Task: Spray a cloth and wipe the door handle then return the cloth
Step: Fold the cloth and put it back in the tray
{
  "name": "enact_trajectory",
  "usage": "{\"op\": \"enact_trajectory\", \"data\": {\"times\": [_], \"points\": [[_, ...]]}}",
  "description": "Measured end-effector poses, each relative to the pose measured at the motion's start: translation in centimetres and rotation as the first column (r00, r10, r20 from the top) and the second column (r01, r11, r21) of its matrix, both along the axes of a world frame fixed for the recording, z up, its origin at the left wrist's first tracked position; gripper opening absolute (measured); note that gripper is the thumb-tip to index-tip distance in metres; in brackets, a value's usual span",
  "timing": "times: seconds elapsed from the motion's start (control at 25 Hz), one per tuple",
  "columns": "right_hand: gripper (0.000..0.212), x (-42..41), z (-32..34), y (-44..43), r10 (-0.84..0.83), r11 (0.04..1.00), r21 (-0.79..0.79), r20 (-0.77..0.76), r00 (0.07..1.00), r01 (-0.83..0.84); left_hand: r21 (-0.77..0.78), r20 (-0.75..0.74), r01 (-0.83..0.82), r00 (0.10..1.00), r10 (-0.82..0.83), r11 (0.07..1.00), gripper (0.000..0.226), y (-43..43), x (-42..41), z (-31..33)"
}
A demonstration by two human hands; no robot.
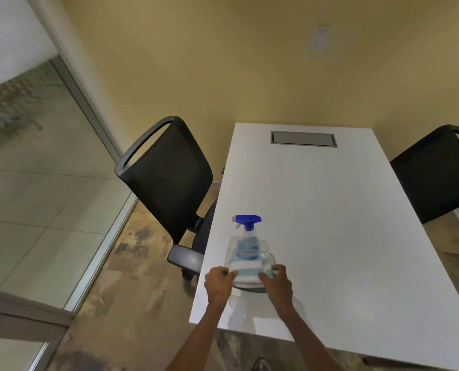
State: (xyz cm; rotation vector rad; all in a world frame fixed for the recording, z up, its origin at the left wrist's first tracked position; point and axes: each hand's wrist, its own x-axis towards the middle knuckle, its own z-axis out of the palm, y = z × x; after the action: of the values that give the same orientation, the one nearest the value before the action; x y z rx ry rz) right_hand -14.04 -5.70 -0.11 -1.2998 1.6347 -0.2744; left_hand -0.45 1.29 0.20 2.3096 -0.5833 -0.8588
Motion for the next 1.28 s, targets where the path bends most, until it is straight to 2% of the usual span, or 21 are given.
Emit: {"op": "enact_trajectory", "data": {"times": [0.08,0.2,0.32,0.44,0.52,0.68,0.76,0.84,0.92,1.08,1.12,1.2,1.24,1.28], "points": [[0.053,0.4,-0.4,-0.4,0.072,0.997,0.012,-0.064,0.995,-0.071,0.021,-0.016,0.011,1.000,-0.010,1.000,0.034,-0.4,0.4,-0.7],[0.051,1.1,-0.7,-0.2,0.158,0.983,-0.069,-0.167,0.973,-0.172,0.024,-0.040,0.023,0.999,-0.022,0.999,0.032,-0.8,0.3,-1.4],[0.037,2.0,-1.8,1.0,0.238,0.946,-0.164,-0.238,0.942,-0.280,-0.051,-0.091,0.030,0.995,-0.035,0.998,0.030,-0.6,0.0,-2.3],[0.023,2.1,-2.8,1.1,0.313,0.908,-0.196,-0.269,0.911,-0.370,-0.021,-0.119,0.052,0.991,-0.054,0.998,0.027,-0.5,0.2,-3.7],[0.023,2.3,-3.6,0.8,0.351,0.858,-0.271,-0.313,0.882,-0.437,0.032,-0.069,0.084,0.994,-0.081,0.996,0.027,-0.5,0.5,-4.6],[0.029,2.8,-4.6,0.7,0.384,0.838,-0.264,-0.337,0.860,-0.478,0.098,0.037,0.259,0.964,-0.263,0.961,0.027,-0.7,0.4,-5.2],[0.025,3.0,-5.2,0.6,0.452,0.830,-0.165,-0.358,0.817,-0.532,0.137,0.071,0.360,0.926,-0.371,0.923,0.031,-0.7,0.2,-6.1],[0.029,3.2,-5.8,0.2,0.507,0.808,-0.115,-0.363,0.782,-0.578,0.192,0.130,0.423,0.884,-0.450,0.886,0.034,-0.6,0.3,-6.7],[0.034,3.4,-6.6,0.0,0.524,0.782,-0.135,-0.386,0.759,-0.608,0.211,0.192,0.453,0.850,-0.491,0.866,0.033,-1.0,0.3,-7.8],[0.046,2.7,-8.4,0.9,0.496,0.704,-0.219,-0.528,0.689,-0.675,0.283,0.286,0.601,0.691,-0.664,0.748,0.037,-1.4,0.1,-8.6],[0.045,3.1,-8.4,0.7,0.496,0.686,-0.201,-0.574,0.652,-0.699,0.296,0.304,0.619,0.661,-0.686,0.727,0.037,-1.5,0.2,-8.8],[0.040,3.3,-8.2,0.4,0.531,0.617,-0.098,-0.680,0.505,-0.781,0.292,0.297,0.647,0.639,-0.710,0.705,0.037,-1.7,0.1,-8.9],[0.038,3.3,-8.5,0.3,0.551,0.597,-0.065,-0.690,0.468,-0.799,0.320,0.291,0.654,0.620,-0.728,0.685,0.039,-1.6,0.0,-8.9],[0.036,3.2,-8.5,0.1,0.560,0.606,-0.055,-0.679,0.474,-0.794,0.314,0.313,0.649,0.619,-0.721,0.693,0.042,-1.3,0.0,-8.9]]}}
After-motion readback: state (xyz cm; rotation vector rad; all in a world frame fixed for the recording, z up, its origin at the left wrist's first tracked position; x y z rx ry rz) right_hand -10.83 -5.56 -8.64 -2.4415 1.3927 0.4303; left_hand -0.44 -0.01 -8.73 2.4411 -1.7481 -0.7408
